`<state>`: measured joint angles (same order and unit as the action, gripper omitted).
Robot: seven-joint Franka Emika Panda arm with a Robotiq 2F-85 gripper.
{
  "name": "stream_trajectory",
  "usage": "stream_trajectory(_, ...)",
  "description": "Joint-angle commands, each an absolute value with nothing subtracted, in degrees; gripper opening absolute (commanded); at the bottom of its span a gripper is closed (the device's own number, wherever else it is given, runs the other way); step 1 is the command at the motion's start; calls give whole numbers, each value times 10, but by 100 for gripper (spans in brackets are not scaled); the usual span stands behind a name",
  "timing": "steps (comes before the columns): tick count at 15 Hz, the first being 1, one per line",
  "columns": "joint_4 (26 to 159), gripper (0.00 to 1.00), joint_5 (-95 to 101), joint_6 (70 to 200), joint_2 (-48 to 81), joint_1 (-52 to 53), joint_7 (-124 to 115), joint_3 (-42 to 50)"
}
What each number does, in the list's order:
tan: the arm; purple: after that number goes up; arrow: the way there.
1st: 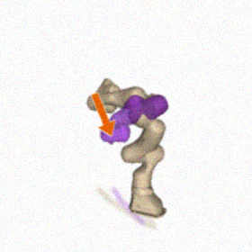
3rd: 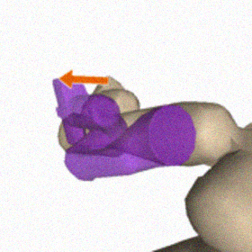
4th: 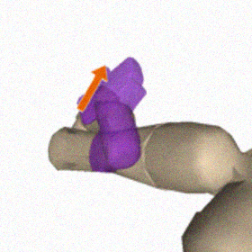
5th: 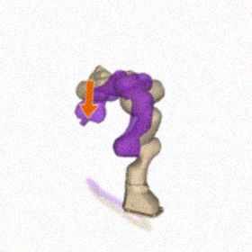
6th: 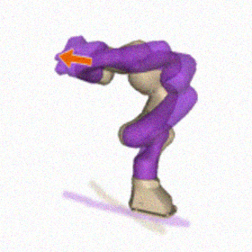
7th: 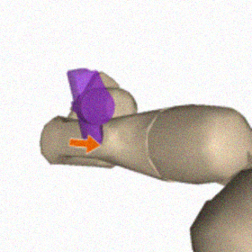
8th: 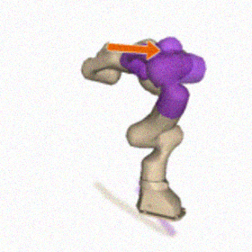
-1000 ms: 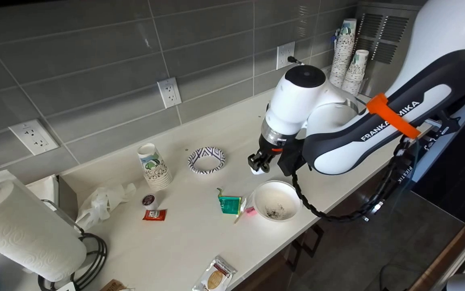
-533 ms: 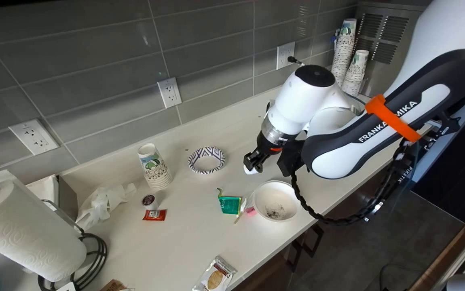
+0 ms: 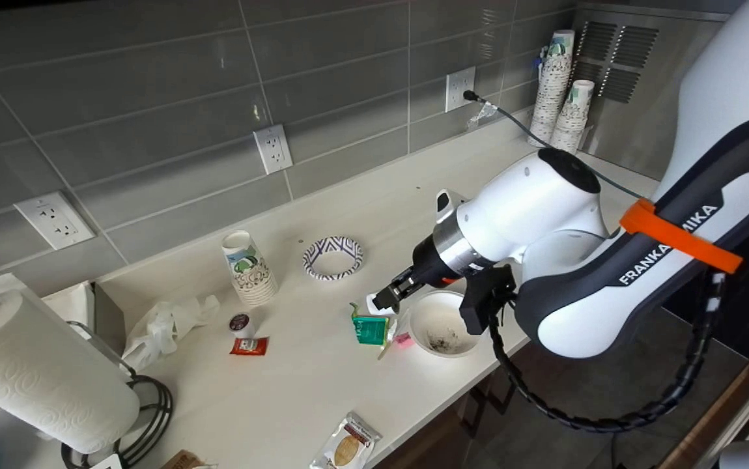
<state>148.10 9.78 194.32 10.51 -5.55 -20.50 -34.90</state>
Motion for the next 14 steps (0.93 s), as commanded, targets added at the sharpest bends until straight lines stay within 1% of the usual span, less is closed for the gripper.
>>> stream_trajectory(1, 1507, 24, 195, 1986, 109, -174, -242, -419)
stream_trajectory(4, 1516, 24, 273, 2052, 124, -249, -266, -431)
stream_trajectory(5, 1504, 49, 228, 2014, 111, -201, -242, -411)
stream_trajectory(7, 1509, 49, 257, 2038, 119, -235, -247, -415)
stream_trajectory(10, 1509, 49, 261, 2040, 125, -241, -248, -420)
stream_trajectory(11, 1509, 24, 261, 2040, 125, -241, -248, -423)
stream_trajectory(14, 1511, 24, 289, 2101, 143, -267, -266, -433)
